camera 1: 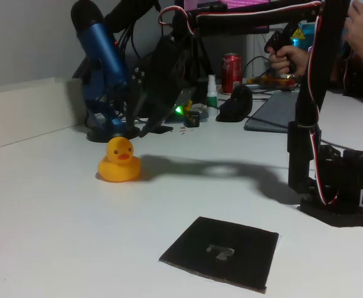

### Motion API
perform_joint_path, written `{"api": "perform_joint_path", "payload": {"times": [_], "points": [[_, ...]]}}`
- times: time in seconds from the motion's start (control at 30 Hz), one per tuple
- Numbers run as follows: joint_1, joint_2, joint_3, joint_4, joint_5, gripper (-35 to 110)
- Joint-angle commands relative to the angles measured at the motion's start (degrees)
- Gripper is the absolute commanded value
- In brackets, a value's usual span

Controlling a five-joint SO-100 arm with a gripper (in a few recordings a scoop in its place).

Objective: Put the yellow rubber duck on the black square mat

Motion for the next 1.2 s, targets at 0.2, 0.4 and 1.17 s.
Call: {"api": "perform_joint_path", "payload": {"times": [0.2, 0.4, 1.17], "points": [[5.54, 1.67, -1.76, 0.44, 0.26, 10], [4.92, 1.67, -2.37, 0.00, 0.26, 10], [4.92, 1.05, -4.39, -0.26, -4.92, 35]]}}
